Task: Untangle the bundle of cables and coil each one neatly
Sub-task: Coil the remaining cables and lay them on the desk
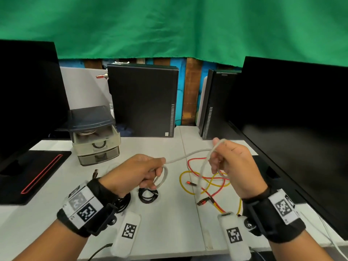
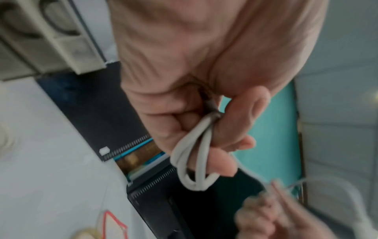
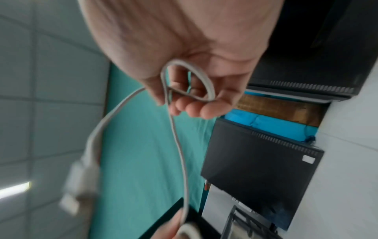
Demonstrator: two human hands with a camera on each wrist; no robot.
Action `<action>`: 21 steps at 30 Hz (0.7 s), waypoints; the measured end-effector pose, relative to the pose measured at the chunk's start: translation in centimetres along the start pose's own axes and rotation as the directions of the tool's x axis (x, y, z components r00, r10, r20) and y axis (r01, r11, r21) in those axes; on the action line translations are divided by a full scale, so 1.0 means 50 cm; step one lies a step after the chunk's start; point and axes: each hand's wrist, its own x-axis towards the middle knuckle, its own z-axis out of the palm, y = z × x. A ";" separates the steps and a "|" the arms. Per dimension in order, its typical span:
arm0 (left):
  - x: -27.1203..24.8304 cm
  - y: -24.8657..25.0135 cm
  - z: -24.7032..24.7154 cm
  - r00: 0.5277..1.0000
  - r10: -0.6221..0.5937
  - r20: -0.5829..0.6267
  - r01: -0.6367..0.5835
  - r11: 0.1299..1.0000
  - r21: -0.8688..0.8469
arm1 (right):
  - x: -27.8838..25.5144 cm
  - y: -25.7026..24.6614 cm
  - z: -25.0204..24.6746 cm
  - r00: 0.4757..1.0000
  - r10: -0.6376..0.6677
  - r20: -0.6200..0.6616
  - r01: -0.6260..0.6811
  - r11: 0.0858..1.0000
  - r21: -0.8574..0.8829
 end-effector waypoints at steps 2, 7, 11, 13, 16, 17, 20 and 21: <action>-0.005 0.004 -0.002 0.998 -0.013 0.053 0.018 0.997 -0.080 | 0.023 0.021 -0.029 0.966 0.211 -0.150 -0.204 0.977 0.060; -0.015 0.027 -0.020 0.997 0.051 0.063 -0.022 0.918 -0.396 | 0.043 0.078 -0.115 0.863 0.454 -0.222 -0.449 0.890 0.076; -0.012 0.022 -0.013 0.996 0.081 0.041 -0.056 0.907 -0.417 | 0.035 0.051 -0.097 0.915 0.325 -0.239 -0.338 0.941 -0.012; -0.012 0.021 -0.003 0.993 0.106 0.041 -0.083 0.919 -0.385 | 0.020 0.024 -0.054 0.963 0.194 -0.187 -0.219 0.967 -0.126; -0.021 0.026 0.014 0.987 0.155 0.050 -0.128 0.926 -0.354 | -0.021 -0.005 0.026 1.000 0.019 0.013 -0.015 0.967 -0.255; -0.025 0.028 0.018 0.983 0.175 0.049 -0.147 0.924 -0.352 | -0.034 -0.009 0.050 0.998 -0.007 0.067 0.023 0.970 -0.241; -0.037 0.037 0.021 0.969 0.238 0.061 -0.197 0.902 -0.385 | -0.055 -0.010 0.086 0.991 -0.003 0.134 0.009 0.999 -0.041; -0.040 0.041 0.021 0.966 0.253 0.058 -0.211 0.896 -0.391 | -0.057 -0.012 0.086 0.987 0.013 0.160 -0.017 1.000 0.023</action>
